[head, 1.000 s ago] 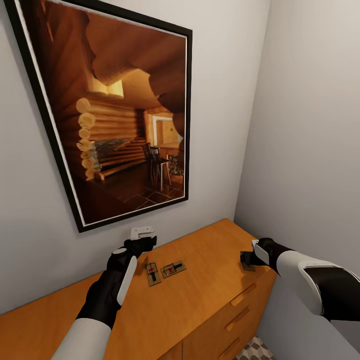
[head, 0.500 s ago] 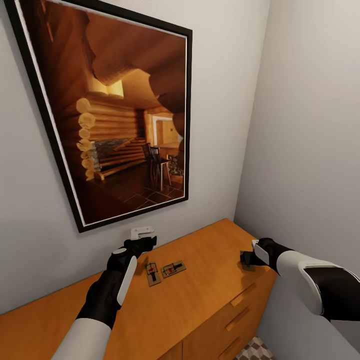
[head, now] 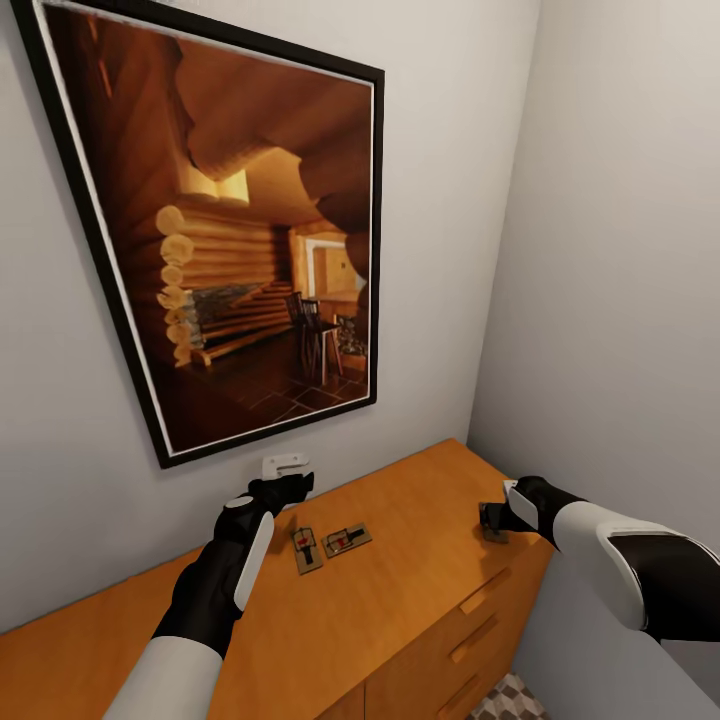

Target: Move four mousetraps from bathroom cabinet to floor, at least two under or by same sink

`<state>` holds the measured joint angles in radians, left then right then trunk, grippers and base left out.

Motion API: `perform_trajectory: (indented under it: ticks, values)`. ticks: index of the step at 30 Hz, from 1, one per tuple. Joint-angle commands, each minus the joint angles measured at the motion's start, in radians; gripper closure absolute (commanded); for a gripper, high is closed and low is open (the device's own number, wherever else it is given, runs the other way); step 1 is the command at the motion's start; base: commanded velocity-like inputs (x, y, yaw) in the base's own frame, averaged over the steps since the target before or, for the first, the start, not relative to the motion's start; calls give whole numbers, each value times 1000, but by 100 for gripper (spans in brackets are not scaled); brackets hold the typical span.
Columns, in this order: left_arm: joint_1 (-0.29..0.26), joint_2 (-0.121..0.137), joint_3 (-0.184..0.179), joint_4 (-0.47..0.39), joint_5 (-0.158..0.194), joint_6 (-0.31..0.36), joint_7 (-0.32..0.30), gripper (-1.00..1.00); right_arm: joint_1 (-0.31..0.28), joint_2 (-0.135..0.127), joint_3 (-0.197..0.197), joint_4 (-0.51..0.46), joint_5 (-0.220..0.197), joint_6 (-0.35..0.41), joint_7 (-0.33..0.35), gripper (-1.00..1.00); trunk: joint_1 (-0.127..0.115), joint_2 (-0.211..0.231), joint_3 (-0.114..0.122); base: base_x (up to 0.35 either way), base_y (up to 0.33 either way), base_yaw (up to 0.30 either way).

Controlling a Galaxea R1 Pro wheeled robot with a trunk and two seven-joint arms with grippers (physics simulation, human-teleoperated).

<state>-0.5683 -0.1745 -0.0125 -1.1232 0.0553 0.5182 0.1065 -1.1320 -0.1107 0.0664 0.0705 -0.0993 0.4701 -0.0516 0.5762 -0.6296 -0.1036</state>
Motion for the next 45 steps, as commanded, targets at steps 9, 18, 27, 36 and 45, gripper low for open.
perform_trajectory:
  ticks: [9,18,27,36,45]
  values:
    - [-1,0,-1,-1,6,5,7,-100,-2,1,8,2,-14,2,-2,100,-34,62,26,0,0,0]
    - [-1,0,-1,-1,6,3,7,-100,-2,2,8,2,-14,1,-1,100,-69,125,55,0,0,0]
    - [-1,0,-1,0,3,4,12,-100,-2,3,9,2,-14,1,-1,100,-103,188,83,0,0,0]
    - [-1,0,0,0,4,4,11,-100,-2,4,9,2,-13,-4,3,100,-126,230,102,0,0,0]
    - [-1,0,0,0,5,4,10,-100,-2,5,9,2,-11,-7,4,100,-126,230,102,0,0,0]
